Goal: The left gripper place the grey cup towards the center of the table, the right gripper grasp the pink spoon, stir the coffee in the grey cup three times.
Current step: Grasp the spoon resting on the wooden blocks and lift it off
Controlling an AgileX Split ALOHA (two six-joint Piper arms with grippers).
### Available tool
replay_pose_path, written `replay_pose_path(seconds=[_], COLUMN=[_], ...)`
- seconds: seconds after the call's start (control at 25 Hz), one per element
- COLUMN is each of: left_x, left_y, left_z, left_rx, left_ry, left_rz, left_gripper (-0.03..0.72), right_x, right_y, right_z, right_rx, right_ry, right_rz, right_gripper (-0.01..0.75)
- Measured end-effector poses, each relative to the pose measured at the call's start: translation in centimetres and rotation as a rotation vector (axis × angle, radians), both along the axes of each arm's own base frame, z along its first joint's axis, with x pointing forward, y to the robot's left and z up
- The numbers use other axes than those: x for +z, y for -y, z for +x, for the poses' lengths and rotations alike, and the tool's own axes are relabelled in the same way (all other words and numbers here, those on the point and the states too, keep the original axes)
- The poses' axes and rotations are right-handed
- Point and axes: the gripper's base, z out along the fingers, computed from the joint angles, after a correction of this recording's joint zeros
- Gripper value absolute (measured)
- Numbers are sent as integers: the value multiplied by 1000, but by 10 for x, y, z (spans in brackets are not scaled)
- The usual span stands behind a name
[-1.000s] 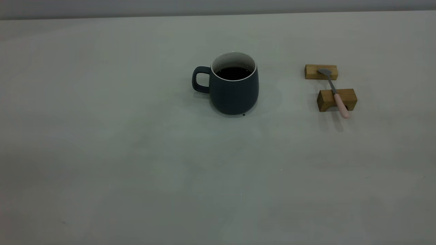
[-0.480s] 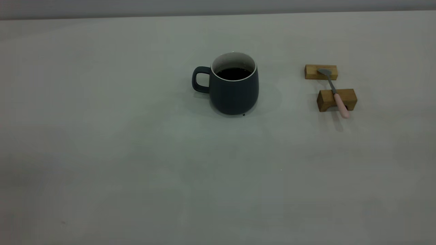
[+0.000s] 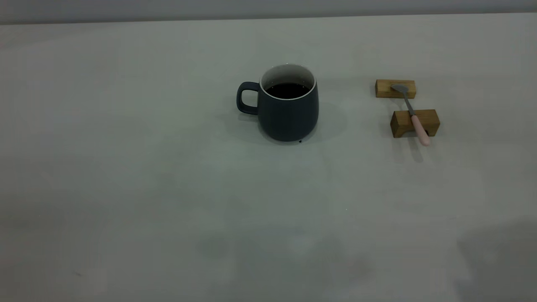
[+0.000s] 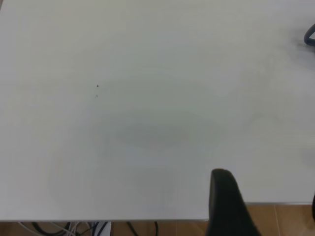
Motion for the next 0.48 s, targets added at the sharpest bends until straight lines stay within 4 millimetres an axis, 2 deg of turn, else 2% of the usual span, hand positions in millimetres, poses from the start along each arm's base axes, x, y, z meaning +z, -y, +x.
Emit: replay_pose_path(seconds=[0.32, 0.48], left_x=[0, 0], left_y=[0, 0], left_z=[0, 0], left_rx=[0, 0], left_ry=[0, 0], left_rz=[0, 0], left_gripper=[482, 482], right_x=[-39, -64], right_y=[-11, -26], right_z=[83, 118], right_rx=[32, 82], right_ry=[-179, -227], right_rz=[52, 22], right_gripper=[580, 580])
